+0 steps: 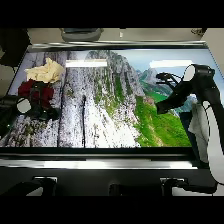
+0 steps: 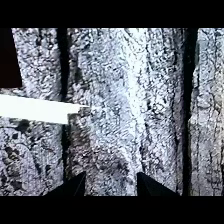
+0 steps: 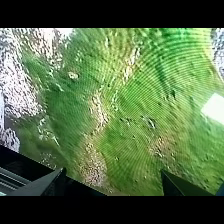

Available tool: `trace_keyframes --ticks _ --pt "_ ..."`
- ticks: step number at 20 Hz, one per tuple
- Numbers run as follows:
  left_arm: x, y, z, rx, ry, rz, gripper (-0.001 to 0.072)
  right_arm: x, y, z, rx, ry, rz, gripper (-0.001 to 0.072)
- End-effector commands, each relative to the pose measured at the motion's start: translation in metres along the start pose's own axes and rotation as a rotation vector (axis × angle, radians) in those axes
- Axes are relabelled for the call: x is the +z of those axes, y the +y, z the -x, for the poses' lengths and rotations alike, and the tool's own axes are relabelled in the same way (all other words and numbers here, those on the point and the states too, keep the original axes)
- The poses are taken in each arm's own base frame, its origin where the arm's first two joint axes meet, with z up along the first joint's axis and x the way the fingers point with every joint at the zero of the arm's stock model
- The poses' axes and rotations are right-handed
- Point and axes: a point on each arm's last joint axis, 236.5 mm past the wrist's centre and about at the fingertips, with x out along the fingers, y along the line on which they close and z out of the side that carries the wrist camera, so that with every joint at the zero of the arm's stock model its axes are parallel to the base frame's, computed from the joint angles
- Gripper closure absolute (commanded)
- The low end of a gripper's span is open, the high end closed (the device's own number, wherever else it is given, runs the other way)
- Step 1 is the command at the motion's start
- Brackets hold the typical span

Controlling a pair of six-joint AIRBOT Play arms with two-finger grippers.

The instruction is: Fold the shirts.

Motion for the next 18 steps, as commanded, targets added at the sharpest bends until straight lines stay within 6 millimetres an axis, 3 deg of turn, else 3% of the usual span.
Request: trace_keyframes --ticks 1,5,6,7,8,10,12,13,15,16,18 --pt "0.000 0.000 0.000 0.000 0.000 0.000 0.0314 0.001 0.000 0.000 0.000 -0.001 0.001 0.0033" --pt "0.018 -0.011 0.000 -0.046 -0.077 0.019 0.0311 0.028 -0.014 0.002 -0.059 -0.117 0.004 0.0033" --pt "0.030 -0.013 0.002 -0.054 -0.126 -0.002 0.0233 0.032 -0.016 0.002 -0.068 -0.134 0.004 0.0032" --pt "0.046 -0.011 0.008 -0.055 -0.178 -0.032 -0.0011 0.036 -0.018 0.003 -0.077 -0.152 0.004 0.0033" --pt "0.066 -0.001 0.016 -0.036 -0.235 -0.027 -0.0013 0.041 -0.020 0.004 -0.087 -0.173 0.004 0.0033" --pt "0.107 0.038 0.029 0.025 -0.300 0.040 -0.0013 0.047 -0.023 0.006 -0.099 -0.200 0.004 0.0033" --pt "0.137 0.098 0.032 0.079 -0.291 0.201 -0.0013 0.049 -0.023 0.006 -0.100 -0.209 0.003 0.0033" --pt "0.141 0.131 0.026 0.108 -0.243 0.295 -0.0013 0.050 -0.021 0.006 -0.093 -0.212 0.003 0.0034" --pt "0.129 0.187 0.003 0.152 -0.110 0.452 -0.0013 0.052 -0.015 0.006 -0.064 -0.219 0.000 0.0034" --pt "0.118 0.206 -0.012 0.150 -0.044 0.525 -0.0013 0.053 -0.011 0.006 -0.048 -0.226 0.001 0.0034" --pt "0.106 0.215 -0.046 0.072 0.033 0.622 -0.0013 0.057 -0.003 0.007 -0.014 -0.242 0.012 0.0034"
